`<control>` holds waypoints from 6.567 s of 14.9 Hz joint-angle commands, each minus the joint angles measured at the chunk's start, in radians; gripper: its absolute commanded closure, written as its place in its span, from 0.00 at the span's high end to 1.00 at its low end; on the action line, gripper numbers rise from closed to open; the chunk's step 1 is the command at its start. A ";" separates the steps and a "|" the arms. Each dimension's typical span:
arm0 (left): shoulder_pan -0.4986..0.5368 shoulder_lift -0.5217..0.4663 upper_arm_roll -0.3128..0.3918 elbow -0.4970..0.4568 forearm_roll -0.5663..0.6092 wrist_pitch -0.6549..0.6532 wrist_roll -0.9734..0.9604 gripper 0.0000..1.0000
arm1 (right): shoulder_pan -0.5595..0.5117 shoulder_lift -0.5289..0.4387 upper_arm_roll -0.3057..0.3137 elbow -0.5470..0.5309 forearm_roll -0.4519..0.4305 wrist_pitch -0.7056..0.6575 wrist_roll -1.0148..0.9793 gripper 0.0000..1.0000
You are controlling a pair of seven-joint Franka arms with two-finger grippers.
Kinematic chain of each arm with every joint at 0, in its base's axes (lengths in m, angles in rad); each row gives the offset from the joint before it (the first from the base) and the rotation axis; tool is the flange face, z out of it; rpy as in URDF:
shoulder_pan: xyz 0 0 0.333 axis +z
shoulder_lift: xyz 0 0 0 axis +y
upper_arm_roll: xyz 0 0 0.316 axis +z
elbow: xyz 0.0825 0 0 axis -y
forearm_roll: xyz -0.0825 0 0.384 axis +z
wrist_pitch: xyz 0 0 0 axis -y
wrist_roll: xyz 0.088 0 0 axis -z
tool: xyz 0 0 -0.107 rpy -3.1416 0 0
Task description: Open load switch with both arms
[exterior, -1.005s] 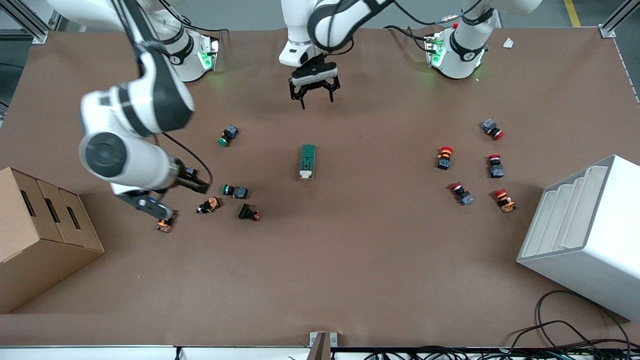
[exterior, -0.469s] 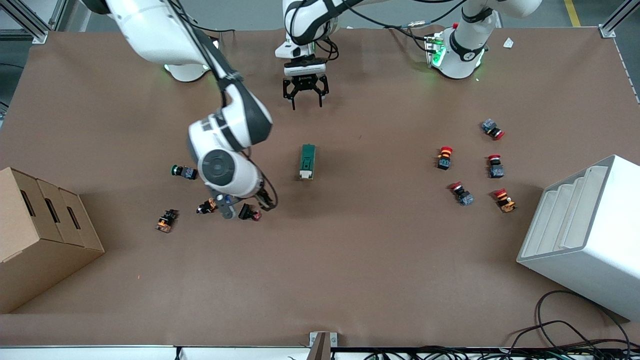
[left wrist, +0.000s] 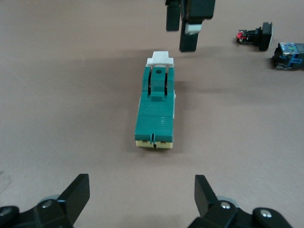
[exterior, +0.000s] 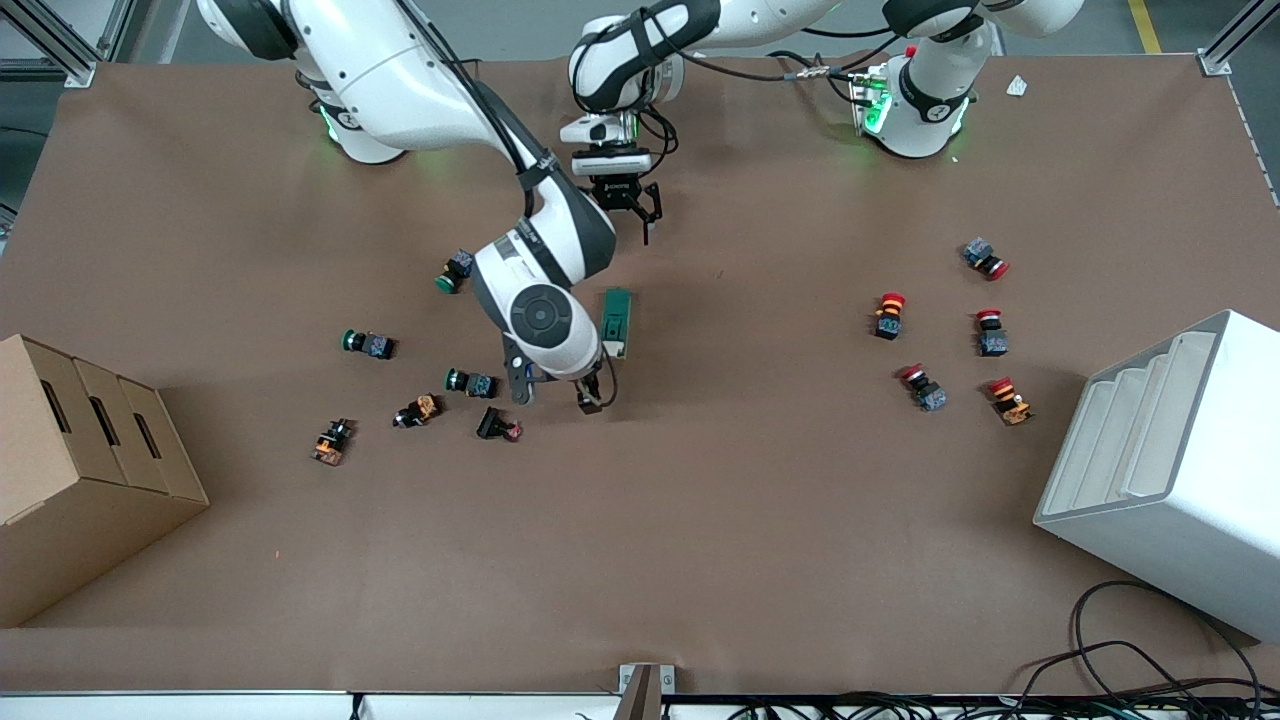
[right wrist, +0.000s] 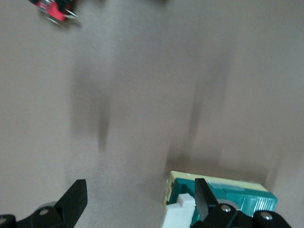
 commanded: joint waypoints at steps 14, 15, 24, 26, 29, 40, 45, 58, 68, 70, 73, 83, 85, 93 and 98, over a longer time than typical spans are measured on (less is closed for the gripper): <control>-0.173 0.117 0.207 0.040 0.271 -0.035 -0.176 0.98 | 0.026 0.000 0.029 0.017 0.095 -0.222 0.055 1.00; -0.183 0.127 0.212 0.040 0.271 -0.053 -0.185 0.98 | 0.026 0.000 0.033 0.017 0.095 -0.224 0.055 1.00; -0.223 0.160 0.224 0.044 0.271 -0.070 -0.213 0.99 | 0.025 -0.004 0.036 0.102 0.179 -0.394 0.053 1.00; -0.229 0.166 0.232 0.045 0.271 -0.070 -0.213 0.99 | 0.035 -0.004 0.036 0.102 0.180 -0.394 0.054 1.00; -0.230 0.173 0.235 0.045 0.271 -0.070 -0.213 0.99 | 0.038 -0.003 0.037 0.094 0.176 -0.414 0.044 1.00; -0.243 0.183 0.235 0.042 0.271 -0.093 -0.211 0.98 | 0.077 0.033 0.036 0.071 0.166 -0.460 0.012 1.00; -0.244 0.190 0.235 0.044 0.271 -0.102 -0.208 0.98 | 0.077 0.036 0.036 0.071 0.164 -0.457 0.011 1.00; -0.226 0.151 0.189 0.141 0.116 -0.090 -0.149 0.98 | -0.262 -0.188 0.020 0.102 -0.098 -0.529 -1.008 1.00; -0.065 0.125 0.077 0.505 -0.392 -0.085 0.279 0.98 | -0.658 -0.369 0.020 0.114 -0.215 -0.624 -1.943 1.00; -0.019 0.079 0.077 0.511 -0.485 -0.087 0.394 0.98 | -0.682 -0.378 0.019 0.126 -0.215 -0.624 -1.958 1.00; 0.072 -0.008 0.077 0.511 -0.631 -0.092 0.593 0.98 | -0.704 -0.378 0.020 0.171 -0.216 -0.659 -1.958 1.00; 0.460 -0.257 0.077 0.573 -1.012 -0.117 1.241 0.99 | -0.698 -0.381 0.033 0.241 -0.196 -0.737 -1.951 1.00; 0.530 -0.303 0.074 0.573 -1.053 -0.199 1.400 1.00 | -0.701 -0.407 0.034 0.241 -0.184 -0.805 -1.958 1.00; 0.787 -0.464 0.074 0.573 -1.245 -0.292 1.667 1.00 | -0.704 -0.536 0.029 0.155 -0.159 -0.803 -1.958 1.00; 0.807 -0.591 0.207 0.554 -1.354 -0.355 1.964 1.00 | -0.703 -0.633 0.029 0.091 -0.166 -0.793 -1.959 1.00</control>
